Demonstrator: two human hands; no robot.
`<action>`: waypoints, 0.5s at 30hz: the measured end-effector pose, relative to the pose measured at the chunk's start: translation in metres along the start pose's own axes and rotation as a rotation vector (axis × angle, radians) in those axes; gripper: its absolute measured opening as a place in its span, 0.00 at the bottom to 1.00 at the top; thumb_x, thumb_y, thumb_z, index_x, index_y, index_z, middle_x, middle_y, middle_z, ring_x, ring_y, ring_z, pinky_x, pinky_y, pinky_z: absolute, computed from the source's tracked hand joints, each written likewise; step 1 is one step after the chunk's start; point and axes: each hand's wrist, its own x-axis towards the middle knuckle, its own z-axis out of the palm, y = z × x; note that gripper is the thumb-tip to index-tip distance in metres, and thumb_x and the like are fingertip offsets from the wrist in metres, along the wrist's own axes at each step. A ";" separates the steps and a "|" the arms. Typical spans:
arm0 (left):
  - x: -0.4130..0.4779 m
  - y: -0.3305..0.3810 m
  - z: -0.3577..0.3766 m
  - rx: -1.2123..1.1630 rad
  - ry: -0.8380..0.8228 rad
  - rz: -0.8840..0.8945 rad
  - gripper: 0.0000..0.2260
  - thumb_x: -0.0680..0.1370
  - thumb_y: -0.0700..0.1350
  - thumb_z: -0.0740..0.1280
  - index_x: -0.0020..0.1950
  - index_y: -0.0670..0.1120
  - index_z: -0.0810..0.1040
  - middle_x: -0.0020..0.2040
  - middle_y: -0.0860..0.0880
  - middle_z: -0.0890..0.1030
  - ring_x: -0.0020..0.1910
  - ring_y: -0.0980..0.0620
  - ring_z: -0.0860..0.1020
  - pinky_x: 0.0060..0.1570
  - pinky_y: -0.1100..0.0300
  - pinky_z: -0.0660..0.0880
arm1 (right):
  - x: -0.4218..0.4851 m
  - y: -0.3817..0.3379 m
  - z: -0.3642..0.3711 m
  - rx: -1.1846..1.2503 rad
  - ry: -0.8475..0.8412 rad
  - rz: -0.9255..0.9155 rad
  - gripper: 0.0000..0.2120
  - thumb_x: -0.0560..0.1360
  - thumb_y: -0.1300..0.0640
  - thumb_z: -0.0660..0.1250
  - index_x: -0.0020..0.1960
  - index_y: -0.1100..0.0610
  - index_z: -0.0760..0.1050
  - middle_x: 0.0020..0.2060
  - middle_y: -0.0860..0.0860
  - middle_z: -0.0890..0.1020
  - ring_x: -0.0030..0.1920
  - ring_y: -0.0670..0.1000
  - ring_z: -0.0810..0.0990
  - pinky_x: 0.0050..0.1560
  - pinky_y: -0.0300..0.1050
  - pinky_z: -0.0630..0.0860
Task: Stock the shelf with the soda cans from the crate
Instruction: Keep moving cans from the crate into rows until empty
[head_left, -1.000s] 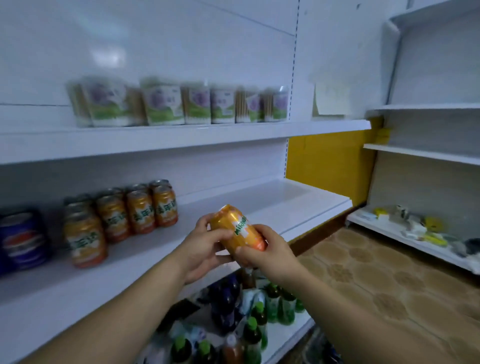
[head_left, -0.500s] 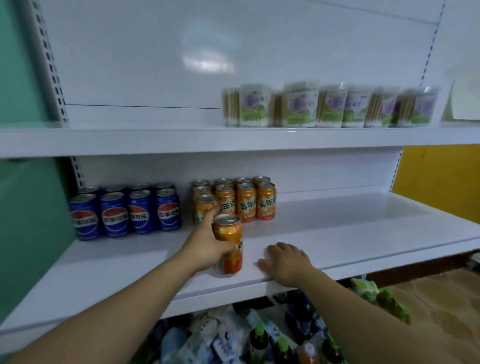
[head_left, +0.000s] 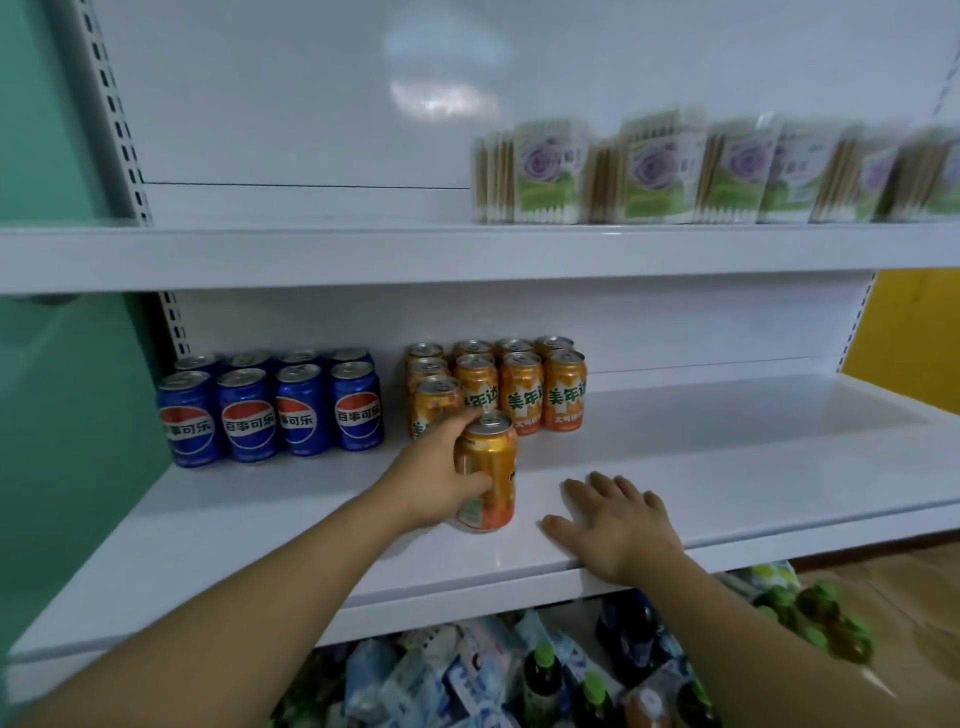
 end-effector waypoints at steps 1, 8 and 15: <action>0.000 0.000 -0.001 0.026 0.011 0.011 0.37 0.72 0.45 0.73 0.75 0.56 0.59 0.71 0.52 0.69 0.65 0.52 0.71 0.63 0.54 0.72 | -0.001 0.000 -0.001 0.006 0.004 -0.001 0.32 0.74 0.28 0.46 0.73 0.44 0.60 0.75 0.50 0.61 0.74 0.56 0.58 0.71 0.58 0.57; 0.011 0.007 0.012 0.257 0.174 0.074 0.37 0.69 0.53 0.76 0.73 0.52 0.61 0.72 0.52 0.64 0.69 0.50 0.67 0.65 0.51 0.70 | -0.005 -0.001 -0.002 0.044 0.029 0.002 0.30 0.75 0.30 0.48 0.71 0.44 0.62 0.75 0.50 0.61 0.74 0.55 0.57 0.71 0.57 0.56; 0.021 -0.011 0.000 0.253 0.053 0.117 0.38 0.70 0.50 0.75 0.75 0.57 0.58 0.76 0.53 0.61 0.72 0.50 0.64 0.67 0.49 0.69 | -0.006 -0.002 -0.003 0.064 0.041 0.001 0.29 0.76 0.31 0.48 0.71 0.45 0.63 0.74 0.50 0.63 0.74 0.55 0.58 0.71 0.57 0.56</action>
